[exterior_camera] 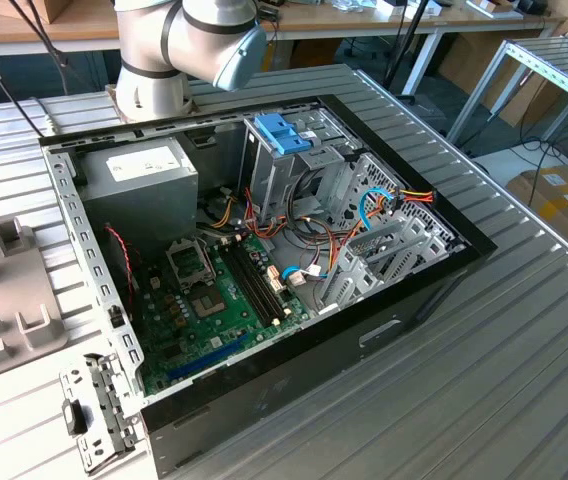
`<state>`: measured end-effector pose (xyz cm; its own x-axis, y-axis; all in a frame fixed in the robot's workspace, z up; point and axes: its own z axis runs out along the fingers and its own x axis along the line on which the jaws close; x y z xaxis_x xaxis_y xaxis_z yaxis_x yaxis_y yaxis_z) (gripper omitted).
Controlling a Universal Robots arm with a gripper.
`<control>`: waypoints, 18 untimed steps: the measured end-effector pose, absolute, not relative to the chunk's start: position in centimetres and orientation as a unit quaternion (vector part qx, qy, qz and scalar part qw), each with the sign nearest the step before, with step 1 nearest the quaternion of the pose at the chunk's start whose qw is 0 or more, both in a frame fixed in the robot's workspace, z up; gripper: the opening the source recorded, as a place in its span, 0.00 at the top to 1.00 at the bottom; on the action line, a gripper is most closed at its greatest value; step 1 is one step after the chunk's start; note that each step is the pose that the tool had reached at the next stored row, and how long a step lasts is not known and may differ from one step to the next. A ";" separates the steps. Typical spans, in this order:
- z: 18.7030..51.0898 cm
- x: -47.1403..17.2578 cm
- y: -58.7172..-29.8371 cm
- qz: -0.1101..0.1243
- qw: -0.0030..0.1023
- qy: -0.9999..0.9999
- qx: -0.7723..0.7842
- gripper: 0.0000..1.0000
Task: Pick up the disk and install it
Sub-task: 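Reach for the disk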
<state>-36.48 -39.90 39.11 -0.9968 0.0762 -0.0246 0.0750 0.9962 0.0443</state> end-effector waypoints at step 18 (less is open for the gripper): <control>39.1 -37.2 -39.9 0.022 0.013 0.999 0.038 0.89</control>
<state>-37.21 -39.89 39.07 -0.9968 0.0764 -0.0247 0.0752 0.9962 0.0444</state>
